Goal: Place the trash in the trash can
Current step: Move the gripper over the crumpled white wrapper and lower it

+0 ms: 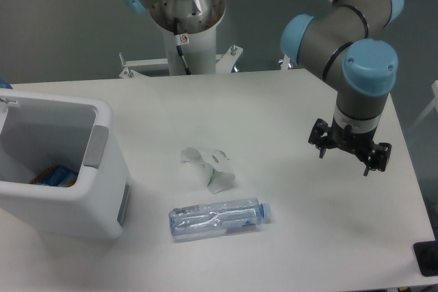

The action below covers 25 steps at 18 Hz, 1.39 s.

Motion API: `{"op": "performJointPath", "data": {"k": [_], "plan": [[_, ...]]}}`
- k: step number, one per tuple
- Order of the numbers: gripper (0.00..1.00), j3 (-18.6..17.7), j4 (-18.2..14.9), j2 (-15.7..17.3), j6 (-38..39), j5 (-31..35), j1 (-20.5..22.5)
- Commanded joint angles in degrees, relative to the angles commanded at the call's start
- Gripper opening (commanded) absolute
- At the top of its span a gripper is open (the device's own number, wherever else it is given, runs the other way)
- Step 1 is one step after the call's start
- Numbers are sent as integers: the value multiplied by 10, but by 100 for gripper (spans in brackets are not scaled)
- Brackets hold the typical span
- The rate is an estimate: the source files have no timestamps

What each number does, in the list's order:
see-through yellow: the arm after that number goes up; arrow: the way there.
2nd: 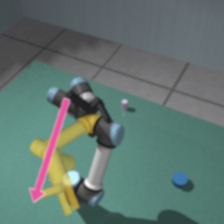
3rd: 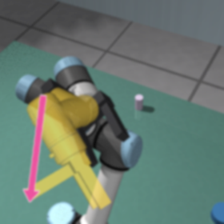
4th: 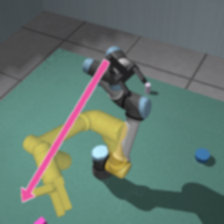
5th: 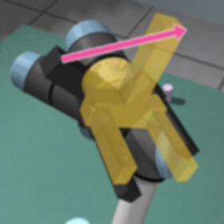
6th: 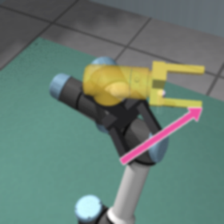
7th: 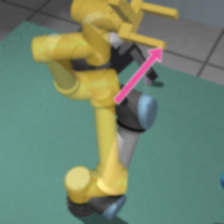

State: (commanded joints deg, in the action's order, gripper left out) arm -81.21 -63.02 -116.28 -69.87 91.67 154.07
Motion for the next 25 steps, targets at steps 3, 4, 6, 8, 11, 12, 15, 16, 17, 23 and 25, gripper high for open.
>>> {"op": "performJointPath", "data": {"k": [3, 4, 6, 8, 11, 12, 15, 16, 17, 23, 25], "plan": [[100, 0, -1, 0, 0, 0, 1], [100, 0, -2, 0, 0, -2, 0], [100, 1, -4, 2, 1, -5, 1], [100, -1, -3, 0, 7, -6, -1], [100, -18, 13, -5, 10, -18, -4], [100, -32, 32, -5, 9, -32, -4], [100, -70, 79, 1, 52, -53, -11], [100, -74, 83, 3, 54, -53, -18], [100, -74, 83, 3, 58, -53, -27], [100, -87, 83, 6, 100, -55, -68], [100, -121, 83, 21, 103, -55, -84]]}}
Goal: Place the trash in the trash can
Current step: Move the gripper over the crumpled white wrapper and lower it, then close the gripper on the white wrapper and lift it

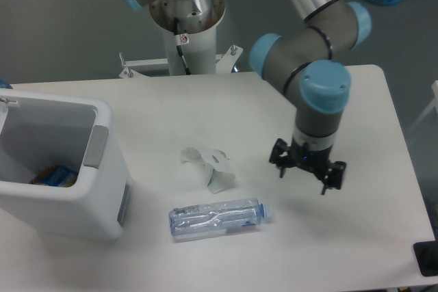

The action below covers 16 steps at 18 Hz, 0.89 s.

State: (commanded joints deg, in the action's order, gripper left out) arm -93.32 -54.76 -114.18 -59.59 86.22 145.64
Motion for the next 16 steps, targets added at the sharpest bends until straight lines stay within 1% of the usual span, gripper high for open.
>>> {"op": "performJointPath", "data": {"k": [2, 3, 5, 6, 9, 10, 11, 13, 16], "plan": [[100, -33, 1, 18, 2, 0, -16], [100, -41, 1, 24, 4, -1, -24], [100, -45, -1, 26, 4, 1, -41], [100, -55, -1, 31, 0, 2, -48], [100, -96, -3, 62, -1, 1, -70], [100, -102, -5, 69, 7, 4, -79], [100, -108, -7, 76, 19, 5, -87], [100, -116, -6, 83, 73, 7, -91], [100, -126, 3, 74, 181, 7, -99]]}}
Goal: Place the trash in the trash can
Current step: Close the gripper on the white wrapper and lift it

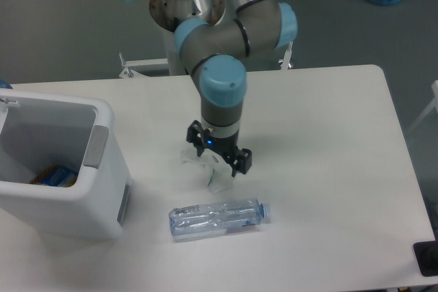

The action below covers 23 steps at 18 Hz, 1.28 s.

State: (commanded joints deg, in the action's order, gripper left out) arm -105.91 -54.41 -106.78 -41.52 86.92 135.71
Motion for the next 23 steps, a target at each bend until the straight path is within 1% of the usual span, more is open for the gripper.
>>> {"op": "performJointPath", "data": {"k": [1, 3, 5, 8, 9, 11, 12, 13, 14, 18, 21, 23], "plan": [[100, 1, 1, -10, 19, 4, -7], [100, 1, 3, -17, 32, 38, -12], [100, 1, 3, -25, 48, 61, -27], [100, 1, 2, -36, 55, 75, -29], [96, 1, 2, -36, 56, 75, -29], [43, 0, 1, -35, 57, 76, -30], [19, 0, 2, -35, 57, 76, -29], [3, 1, 1, -34, 57, 76, -30], [0, 4, -3, -33, 57, 74, -29], [0, 11, -3, -28, 55, 68, -22], [0, 21, -7, -6, 55, 57, -8], [0, 27, -10, 12, 55, 32, 3]]}}
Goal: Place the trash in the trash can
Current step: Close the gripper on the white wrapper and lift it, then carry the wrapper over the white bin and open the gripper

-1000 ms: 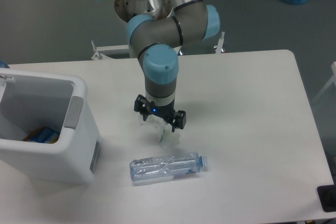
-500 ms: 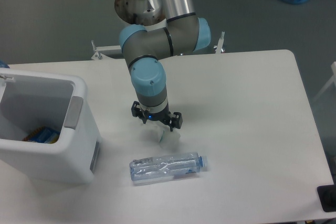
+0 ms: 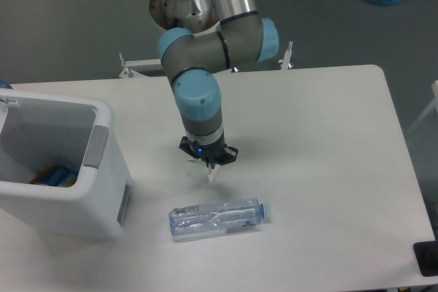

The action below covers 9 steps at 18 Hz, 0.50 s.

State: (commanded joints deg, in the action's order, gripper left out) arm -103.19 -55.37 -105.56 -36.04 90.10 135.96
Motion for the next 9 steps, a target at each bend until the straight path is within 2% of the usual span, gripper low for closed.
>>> {"op": "performJointPath", "data": {"k": [4, 7, 9], "plan": [[0, 35, -14, 48, 2, -76, 25], [0, 84, -14, 73, 41, -141, 44], [0, 136, -13, 77, 88, -172, 44]]}}
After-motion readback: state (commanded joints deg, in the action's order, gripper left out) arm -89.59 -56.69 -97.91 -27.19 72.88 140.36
